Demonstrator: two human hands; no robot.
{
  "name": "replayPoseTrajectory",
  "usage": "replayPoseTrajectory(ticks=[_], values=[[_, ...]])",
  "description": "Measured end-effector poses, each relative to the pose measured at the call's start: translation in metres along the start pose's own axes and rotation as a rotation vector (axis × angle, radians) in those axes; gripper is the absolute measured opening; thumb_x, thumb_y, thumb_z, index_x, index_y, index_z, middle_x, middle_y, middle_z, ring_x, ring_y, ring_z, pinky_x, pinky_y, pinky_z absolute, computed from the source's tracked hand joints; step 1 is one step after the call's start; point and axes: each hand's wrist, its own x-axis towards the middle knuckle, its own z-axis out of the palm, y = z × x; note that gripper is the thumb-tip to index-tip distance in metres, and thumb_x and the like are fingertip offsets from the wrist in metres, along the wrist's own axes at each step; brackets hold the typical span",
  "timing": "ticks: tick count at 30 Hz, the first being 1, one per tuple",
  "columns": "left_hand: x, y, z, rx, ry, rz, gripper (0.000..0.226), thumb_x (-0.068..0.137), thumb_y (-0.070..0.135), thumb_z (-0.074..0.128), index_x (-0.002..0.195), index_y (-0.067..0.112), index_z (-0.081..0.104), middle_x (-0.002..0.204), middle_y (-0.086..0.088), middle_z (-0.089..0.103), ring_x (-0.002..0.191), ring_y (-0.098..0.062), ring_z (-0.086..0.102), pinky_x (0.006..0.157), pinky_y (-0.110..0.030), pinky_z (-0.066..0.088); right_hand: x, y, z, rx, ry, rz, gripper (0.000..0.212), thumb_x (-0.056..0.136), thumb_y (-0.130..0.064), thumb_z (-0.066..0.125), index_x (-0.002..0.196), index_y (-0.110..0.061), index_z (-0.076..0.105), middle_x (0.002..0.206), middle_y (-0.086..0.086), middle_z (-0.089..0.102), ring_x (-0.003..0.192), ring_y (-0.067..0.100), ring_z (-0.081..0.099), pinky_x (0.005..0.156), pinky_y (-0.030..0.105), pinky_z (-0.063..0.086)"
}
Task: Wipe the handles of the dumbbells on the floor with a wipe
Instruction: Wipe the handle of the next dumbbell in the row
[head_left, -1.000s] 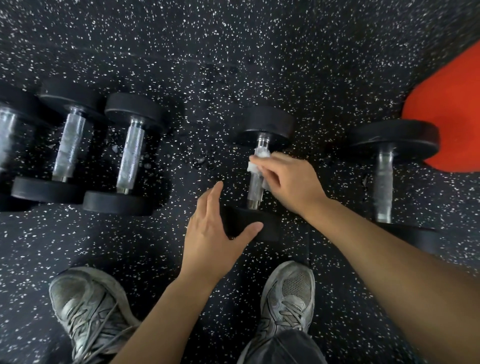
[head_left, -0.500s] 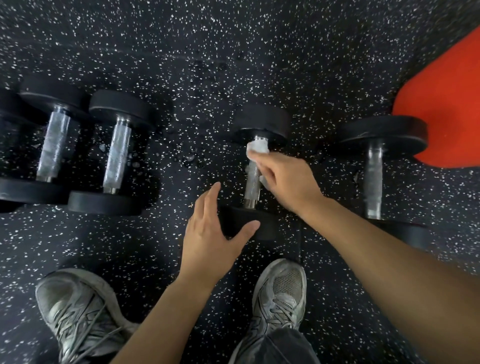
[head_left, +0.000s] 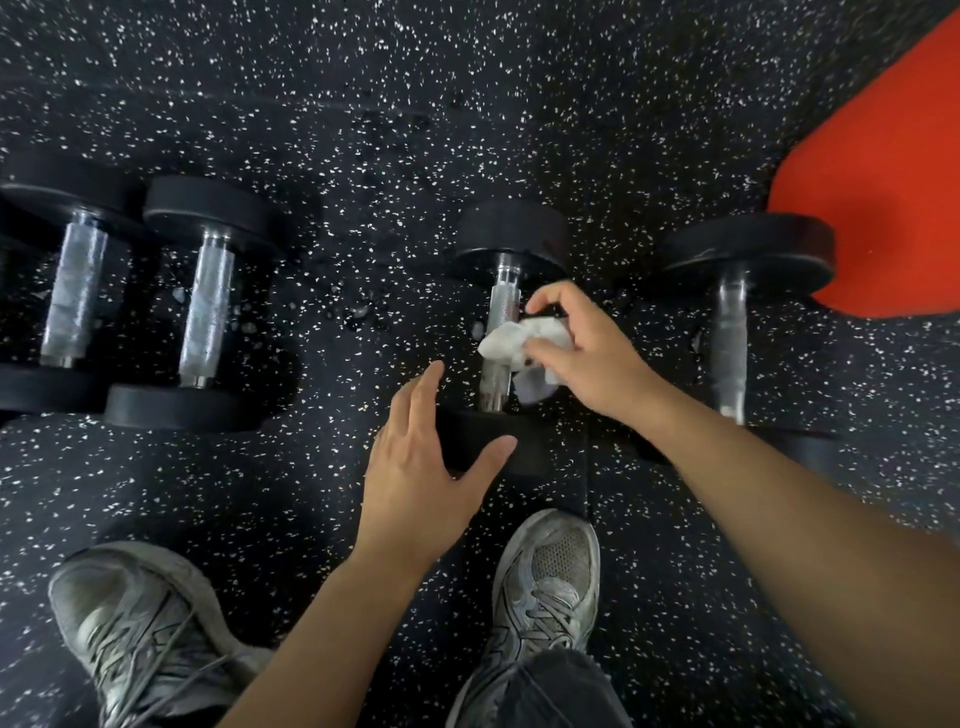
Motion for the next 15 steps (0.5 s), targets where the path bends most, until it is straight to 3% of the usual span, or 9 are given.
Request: replayPoseTrajectory(ticks=[2, 4, 7, 10, 15], values=[[0.001, 0.0, -0.001, -0.004, 0.016, 0.002, 0.101, 0.08, 0.078, 0.055, 0.161, 0.036, 0.011, 0.163, 0.008, 0.027, 0.145, -0.019, 0.037, 0.116, -0.043, 0.038, -0.002, 0.005, 0.009, -0.113, 0.193, -0.049, 0.026, 0.094, -0.025, 0.067, 0.115, -0.03, 0.052, 0.091, -0.007, 0.07, 0.074, 0.009, 0.065, 0.068, 0.03, 0.054], [0.003, 0.0, -0.002, -0.005, 0.028, 0.004, 0.102, 0.079, 0.077, 0.059, 0.16, 0.039, 0.01, 0.162, 0.01, 0.028, 0.145, -0.017, 0.037, 0.116, -0.044, 0.04, -0.003, 0.008, 0.017, -0.169, 0.295, -0.134, 0.022, 0.095, -0.026, 0.067, 0.116, -0.029, 0.059, 0.094, -0.008, 0.07, 0.081, 0.007, 0.066, 0.073, 0.03, 0.055], [0.003, 0.001, -0.001, 0.003, 0.032, 0.004, 0.103, 0.079, 0.075, 0.063, 0.159, 0.039, 0.009, 0.162, 0.011, 0.028, 0.144, -0.016, 0.038, 0.114, -0.044, 0.041, -0.004, 0.009, 0.028, -0.189, 0.339, -0.213, 0.025, 0.098, -0.032, 0.066, 0.122, -0.025, 0.07, 0.112, -0.009, 0.069, 0.103, 0.005, 0.065, 0.092, 0.03, 0.054], [0.003, 0.002, 0.002, -0.002, 0.032, -0.005, 0.105, 0.077, 0.076, 0.062, 0.16, 0.039, 0.009, 0.164, 0.012, 0.026, 0.144, -0.018, 0.039, 0.115, -0.042, 0.038, -0.008, 0.009, 0.035, -0.274, 0.335, -0.231, 0.041, 0.094, -0.047, 0.067, 0.13, -0.027, 0.069, 0.115, -0.007, 0.067, 0.103, 0.007, 0.065, 0.092, 0.028, 0.053], [0.004, 0.01, 0.009, 0.02, 0.021, -0.008, 0.111, 0.075, 0.078, 0.066, 0.16, 0.037, 0.008, 0.164, 0.011, 0.025, 0.147, -0.017, 0.035, 0.12, -0.044, 0.035, 0.0, 0.007, 0.025, -0.378, 0.362, -0.329, 0.032, 0.099, -0.024, 0.065, 0.131, -0.024, 0.069, 0.113, -0.007, 0.068, 0.093, 0.006, 0.065, 0.082, 0.031, 0.057]])
